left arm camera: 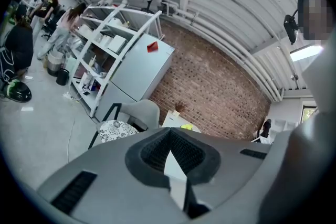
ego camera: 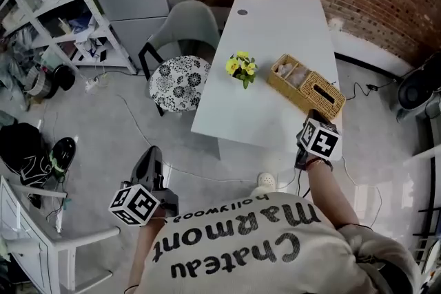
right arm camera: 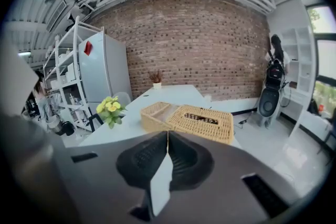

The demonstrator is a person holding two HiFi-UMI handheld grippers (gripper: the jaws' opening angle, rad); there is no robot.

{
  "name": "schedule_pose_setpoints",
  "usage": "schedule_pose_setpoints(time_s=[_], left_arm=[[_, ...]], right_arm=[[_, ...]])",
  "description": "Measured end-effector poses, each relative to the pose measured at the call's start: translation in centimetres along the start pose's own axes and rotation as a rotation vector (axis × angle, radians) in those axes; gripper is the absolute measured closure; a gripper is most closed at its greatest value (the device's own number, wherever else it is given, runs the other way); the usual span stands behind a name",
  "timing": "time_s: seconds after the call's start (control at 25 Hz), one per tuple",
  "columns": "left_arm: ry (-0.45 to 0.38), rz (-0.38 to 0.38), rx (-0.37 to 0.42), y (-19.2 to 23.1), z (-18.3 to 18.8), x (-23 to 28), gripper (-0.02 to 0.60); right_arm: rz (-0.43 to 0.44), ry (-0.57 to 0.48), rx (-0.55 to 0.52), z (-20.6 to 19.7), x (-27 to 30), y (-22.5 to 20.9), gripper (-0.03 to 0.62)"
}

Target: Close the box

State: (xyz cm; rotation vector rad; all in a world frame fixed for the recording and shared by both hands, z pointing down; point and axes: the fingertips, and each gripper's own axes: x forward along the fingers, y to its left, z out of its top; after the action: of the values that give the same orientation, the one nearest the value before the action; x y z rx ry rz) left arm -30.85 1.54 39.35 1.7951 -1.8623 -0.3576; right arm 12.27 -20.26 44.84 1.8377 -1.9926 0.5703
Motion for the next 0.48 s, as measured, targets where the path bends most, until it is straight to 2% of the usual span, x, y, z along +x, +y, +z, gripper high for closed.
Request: schedule_pose_setpoints(time_s=[0.28,0.48], left_arm=[[-0.001,0.032,-0.01,3.2,-0.1,-5.3,0.581],[-0.012,0.067,-0.016,4.2,-0.3,-7.8,0.581]], right_arm=[[0.143,0.051,-0.048,-4.6,-2.9,8.8,0.589],[0.245,0.073,-0.077,-5.4,-4.6,14.4,0.59]])
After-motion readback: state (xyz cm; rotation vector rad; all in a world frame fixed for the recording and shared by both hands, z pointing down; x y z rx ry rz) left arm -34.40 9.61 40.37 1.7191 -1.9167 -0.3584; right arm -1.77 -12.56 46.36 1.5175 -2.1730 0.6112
